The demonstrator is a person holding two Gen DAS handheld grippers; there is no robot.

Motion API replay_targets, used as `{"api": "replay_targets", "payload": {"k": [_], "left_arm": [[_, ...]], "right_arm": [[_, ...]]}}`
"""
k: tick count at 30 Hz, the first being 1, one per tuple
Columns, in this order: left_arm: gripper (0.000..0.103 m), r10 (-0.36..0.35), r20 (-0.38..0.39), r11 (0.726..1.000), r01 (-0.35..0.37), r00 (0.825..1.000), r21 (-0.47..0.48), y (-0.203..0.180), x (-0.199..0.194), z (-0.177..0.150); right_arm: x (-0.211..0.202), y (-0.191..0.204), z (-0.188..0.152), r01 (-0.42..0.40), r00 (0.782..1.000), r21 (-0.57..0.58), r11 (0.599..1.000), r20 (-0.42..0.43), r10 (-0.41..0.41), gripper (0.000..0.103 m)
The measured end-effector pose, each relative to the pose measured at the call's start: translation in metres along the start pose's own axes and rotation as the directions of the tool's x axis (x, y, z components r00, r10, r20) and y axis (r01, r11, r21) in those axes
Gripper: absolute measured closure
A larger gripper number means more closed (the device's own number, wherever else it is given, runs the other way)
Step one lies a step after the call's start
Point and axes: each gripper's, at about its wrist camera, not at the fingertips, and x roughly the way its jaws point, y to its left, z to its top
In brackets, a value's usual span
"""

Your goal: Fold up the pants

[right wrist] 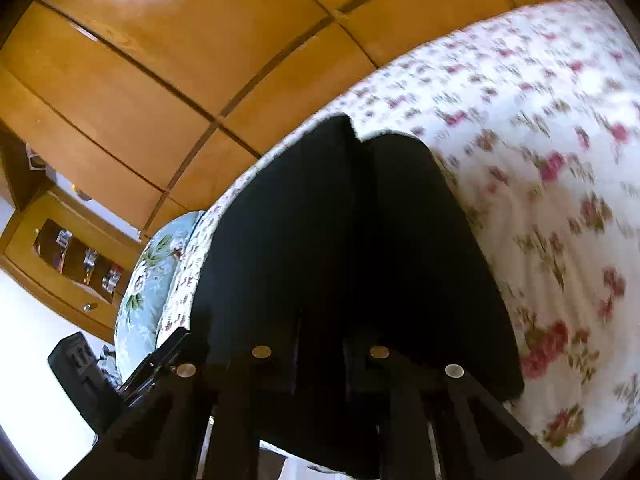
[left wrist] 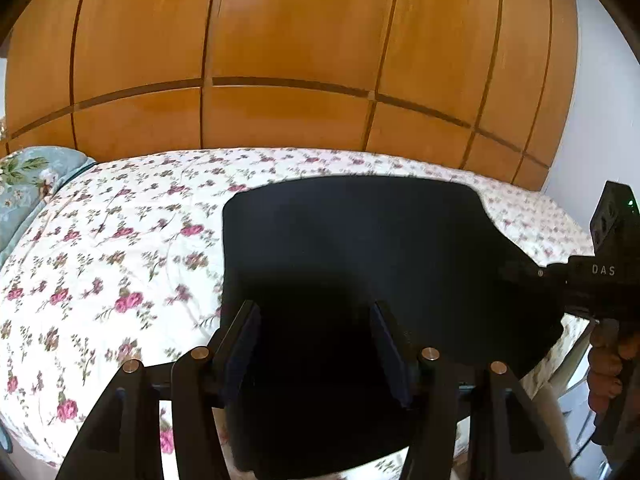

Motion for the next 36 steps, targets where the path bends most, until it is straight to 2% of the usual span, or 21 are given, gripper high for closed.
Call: {"api": "replay_targets", "payload": {"k": [3, 5, 8, 10, 12, 18, 21, 24, 28, 32, 36], "left_arm": [[0.045, -0.013, 0.02, 1.0, 0.013, 1.0, 0.016, -0.007, 0.001, 0.009], [0.045, 0.001, 0.002, 0.999, -0.001, 1.0, 0.046, -0.014, 0.009, 0.01], [0.045, 0.045, -0.054, 0.996, -0.04, 0.998, 0.085, -0.021, 0.026, 0.0], [0.045, 0.072, -0.039, 0.991, -0.067, 0.997, 0.119, -0.024, 0.03, -0.009], [0.044, 0.077, -0.02, 0.988, -0.074, 0.997, 0.139, -0.026, 0.028, -0.013], [0.043, 0.071, -0.034, 0.991, -0.067, 0.997, 0.12, -0.024, 0.03, -0.01], [0.043, 0.092, -0.04, 0.987, -0.086, 0.995, 0.133, -0.029, 0.027, -0.011], [0.043, 0.104, -0.06, 0.988, -0.097, 0.993, 0.12, -0.031, 0.025, -0.01], [0.043, 0.136, -0.073, 0.983, -0.126, 0.988, 0.131, -0.037, 0.025, -0.009], [0.043, 0.14, -0.086, 0.984, -0.13, 0.986, 0.118, -0.035, 0.021, -0.009], [0.043, 0.143, -0.116, 0.986, -0.131, 0.983, 0.1, -0.035, 0.015, -0.002]], "right_arm": [[-0.012, 0.009, 0.021, 0.025, 0.998, -0.037, 0.999, 0.051, -0.023, 0.089], [-0.012, 0.007, 0.03, 0.051, 0.997, -0.043, 0.998, 0.059, -0.049, 0.089], [0.006, -0.007, 0.027, 0.089, 0.996, -0.03, 0.996, -0.004, -0.089, 0.089], [0.018, -0.022, 0.017, 0.118, 0.992, -0.007, 0.993, -0.035, -0.119, 0.089], [0.021, -0.031, 0.008, 0.097, 0.995, 0.024, 0.995, -0.012, -0.097, 0.089], [0.018, -0.031, -0.001, 0.086, 0.995, 0.007, 0.996, 0.039, -0.087, 0.09], [0.006, -0.03, -0.003, 0.069, 0.996, 0.074, 0.995, 0.059, -0.073, 0.088], [-0.003, -0.026, -0.011, 0.09, 0.991, 0.069, 0.994, 0.098, -0.096, 0.088], [0.001, -0.037, -0.014, 0.064, 0.993, 0.105, 0.992, 0.092, -0.074, 0.088], [0.002, -0.033, -0.015, 0.082, 0.992, 0.073, 0.994, 0.094, -0.089, 0.087], [-0.002, -0.036, -0.013, 0.062, 0.995, 0.054, 0.997, 0.078, -0.066, 0.086]]}}
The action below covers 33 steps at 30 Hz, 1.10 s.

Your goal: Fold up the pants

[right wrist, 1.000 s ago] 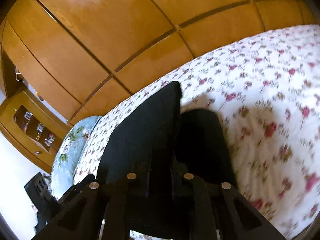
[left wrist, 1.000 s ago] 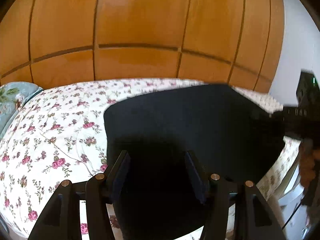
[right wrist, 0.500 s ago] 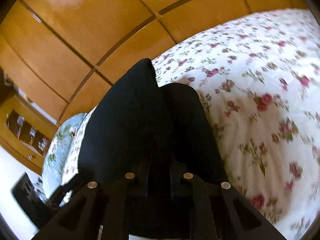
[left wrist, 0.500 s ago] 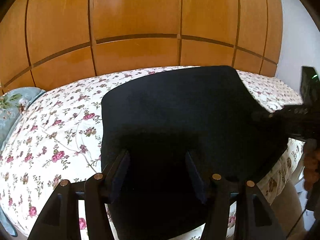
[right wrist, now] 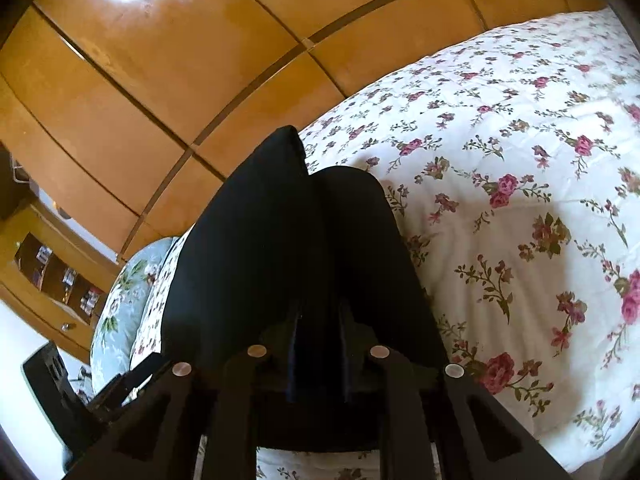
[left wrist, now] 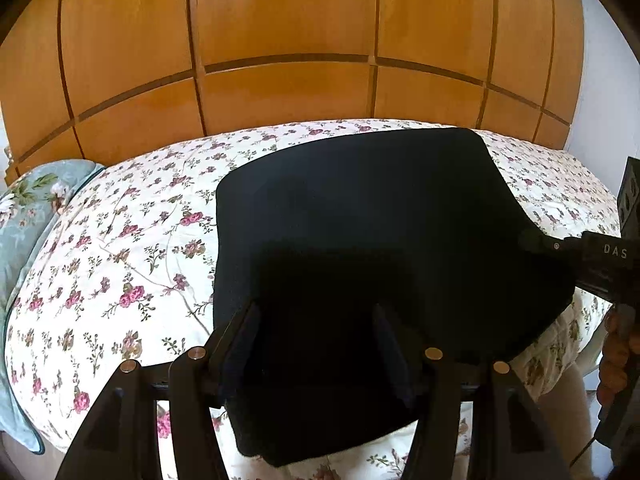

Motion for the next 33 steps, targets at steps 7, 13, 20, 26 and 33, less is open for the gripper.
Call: {"api": "replay_targets", "payload": {"k": [7, 13, 20, 26, 33], "left_arm": [[0.043, -0.003, 0.033, 0.999, 0.005, 0.999, -0.043, 0.013, -0.013, 0.021], [0.043, 0.036, 0.056, 0.997, -0.032, 0.998, -0.07, 0.035, 0.001, 0.054], [0.043, 0.049, -0.048, 0.999, -0.049, 0.998, 0.001, 0.036, 0.056, 0.085], [0.023, 0.045, -0.089, 0.999, -0.043, 0.995, 0.033, 0.039, 0.096, 0.085], [0.017, -0.211, -0.115, 0.938, 0.168, 0.971, -0.303, 0.091, 0.122, 0.062]], "right_arm": [[-0.03, 0.028, 0.015, 0.083, 0.995, -0.16, 0.984, 0.077, -0.071, 0.078], [-0.026, 0.076, 0.034, 0.141, 0.987, -0.356, 0.924, 0.127, -0.101, 0.067], [0.047, 0.118, 0.054, 0.197, 0.979, -0.541, 0.818, 0.06, -0.195, 0.067], [0.103, 0.074, 0.059, 0.348, 0.922, -0.491, 0.799, 0.028, -0.385, 0.073], [0.1, 0.06, 0.048, 0.35, 0.934, -0.47, 0.811, 0.109, -0.34, 0.074]]}}
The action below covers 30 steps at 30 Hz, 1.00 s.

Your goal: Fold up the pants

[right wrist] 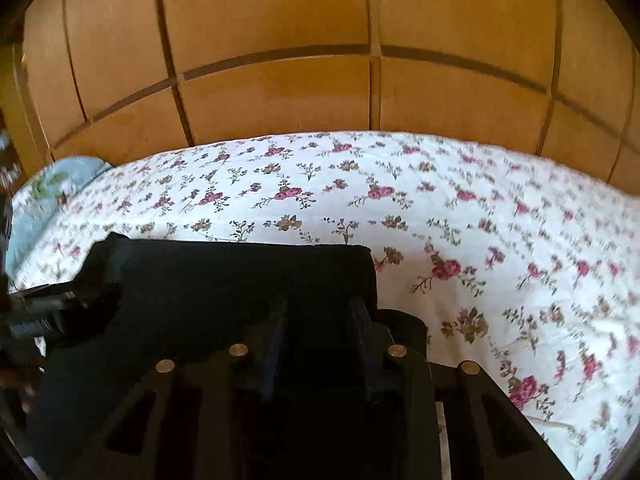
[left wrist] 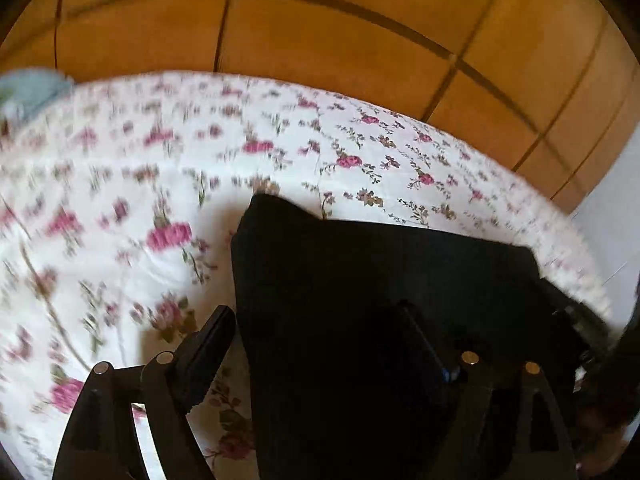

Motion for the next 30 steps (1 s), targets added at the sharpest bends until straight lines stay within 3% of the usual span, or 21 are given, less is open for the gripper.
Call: {"api": "replay_targets", "payload": {"k": [2, 9, 11, 13, 20, 24, 30], "left_arm": [[0.017, -0.016, 0.017, 1.0, 0.016, 1.0, -0.012, 0.001, -0.005, -0.004], [0.017, 0.028, 0.108, 1.0, -0.027, 0.994, -0.015, -0.002, -0.041, -0.036], [0.017, 0.012, 0.115, 0.999, -0.005, 0.993, -0.053, 0.003, -0.048, -0.045], [0.017, -0.005, 0.117, 0.997, 0.014, 0.993, -0.082, 0.007, -0.054, -0.054], [0.017, -0.097, 0.087, 0.991, 0.104, 0.991, -0.082, 0.007, -0.065, -0.079], [0.017, -0.206, 0.03, 0.976, 0.208, 0.978, -0.067, 0.005, -0.068, -0.093], [0.018, -0.308, -0.052, 0.945, 0.3, 0.95, -0.128, 0.015, -0.061, -0.087]], "right_arm": [[-0.002, 0.0, -0.002, 0.002, 1.0, 0.0, 1.0, 0.013, -0.002, 0.074], [-0.023, -0.006, -0.005, -0.073, 0.996, 0.035, 0.997, 0.053, 0.071, 0.069], [-0.034, -0.007, -0.011, -0.074, 0.996, 0.05, 0.996, 0.061, 0.071, 0.062], [-0.041, -0.008, -0.018, -0.014, 0.999, 0.071, 0.997, 0.051, 0.01, 0.036], [-0.057, -0.031, -0.043, -0.079, 0.997, 0.188, 0.979, 0.016, 0.077, 0.035], [-0.061, -0.047, -0.053, -0.133, 0.988, 0.293, 0.947, -0.035, 0.15, 0.03], [-0.048, -0.075, -0.07, -0.259, 0.938, 0.488, 0.833, -0.077, 0.337, 0.026]]}}
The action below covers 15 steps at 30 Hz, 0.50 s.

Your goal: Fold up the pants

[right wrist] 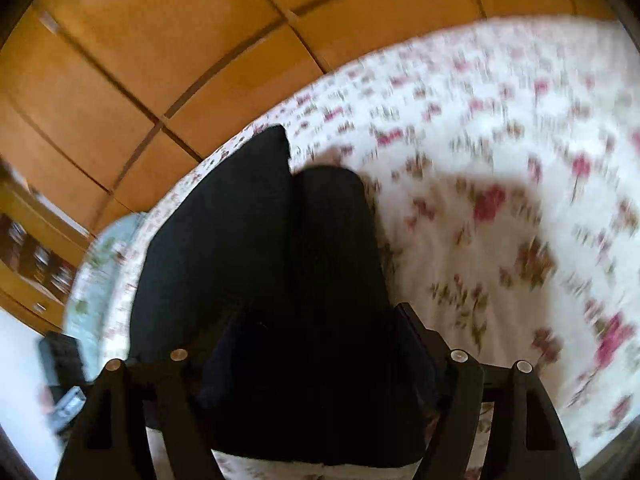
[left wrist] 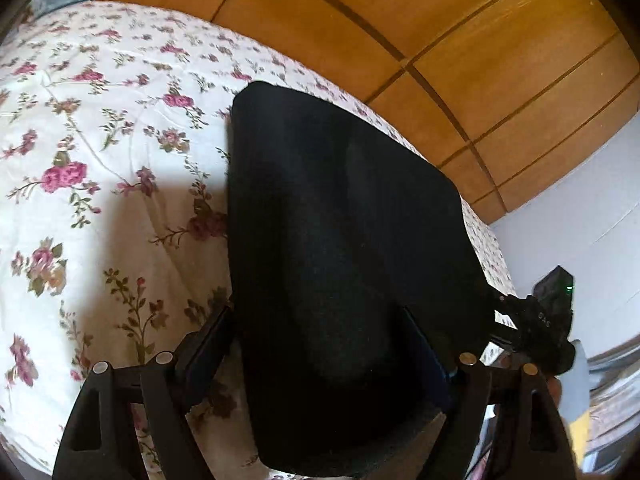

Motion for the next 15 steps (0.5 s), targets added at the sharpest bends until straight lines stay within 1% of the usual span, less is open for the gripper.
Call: {"api": "replay_targets", "payload": {"k": [3, 4, 5, 6, 7, 8, 9, 10, 11, 12, 15], "left_arm": [[0.018, -0.008, -0.044, 1.0, 0.009, 0.999, 0.03, -0.003, 0.008, 0.007], [0.02, -0.011, -0.047, 0.999, 0.013, 0.999, 0.035, -0.004, 0.009, 0.008], [0.024, -0.01, -0.048, 0.999, 0.012, 0.999, 0.04, -0.005, 0.011, 0.009], [0.026, 0.004, -0.046, 0.999, -0.001, 0.999, 0.051, -0.006, 0.012, 0.008], [0.031, 0.016, -0.036, 0.998, -0.013, 0.999, 0.068, -0.01, 0.011, 0.007], [0.039, 0.036, -0.015, 0.994, -0.034, 0.999, 0.099, -0.017, 0.008, 0.005], [0.042, 0.054, 0.004, 0.991, -0.054, 0.999, 0.123, -0.022, 0.004, 0.002], [0.05, 0.073, 0.024, 0.986, -0.076, 0.997, 0.151, -0.029, 0.0, 0.001], [0.054, 0.086, 0.04, 0.98, -0.092, 0.995, 0.176, -0.035, -0.003, 0.0], [0.055, 0.105, 0.058, 0.971, -0.115, 0.993, 0.208, -0.043, -0.006, 0.0], [0.058, 0.133, 0.104, 0.951, -0.157, 0.986, 0.268, -0.061, -0.013, 0.004]], "right_arm": [[0.009, -0.006, 0.0, -0.044, 0.998, 0.027, 0.999, -0.033, 0.045, 0.025], [0.012, -0.006, 0.0, -0.051, 0.998, 0.029, 0.998, -0.036, 0.052, 0.027], [0.013, -0.005, -0.001, -0.051, 0.998, 0.023, 0.998, -0.031, 0.052, 0.028], [0.014, -0.002, -0.002, -0.041, 0.999, 0.009, 0.999, -0.027, 0.042, 0.032], [0.012, 0.004, -0.004, -0.027, 0.999, -0.019, 0.999, -0.023, 0.026, 0.036], [0.01, 0.008, -0.005, -0.02, 1.0, -0.044, 0.999, -0.019, 0.019, 0.042], [0.007, 0.013, -0.005, -0.015, 1.0, -0.07, 0.997, -0.013, 0.014, 0.045], [0.003, 0.019, -0.006, -0.009, 1.0, -0.094, 0.995, -0.003, 0.009, 0.05], [-0.001, 0.023, -0.005, -0.007, 1.0, -0.112, 0.994, 0.006, 0.008, 0.054], [-0.006, 0.03, -0.004, -0.003, 1.0, -0.131, 0.991, 0.021, 0.006, 0.055], [-0.02, 0.042, -0.001, -0.005, 0.998, -0.176, 0.984, 0.065, 0.017, 0.058]]}}
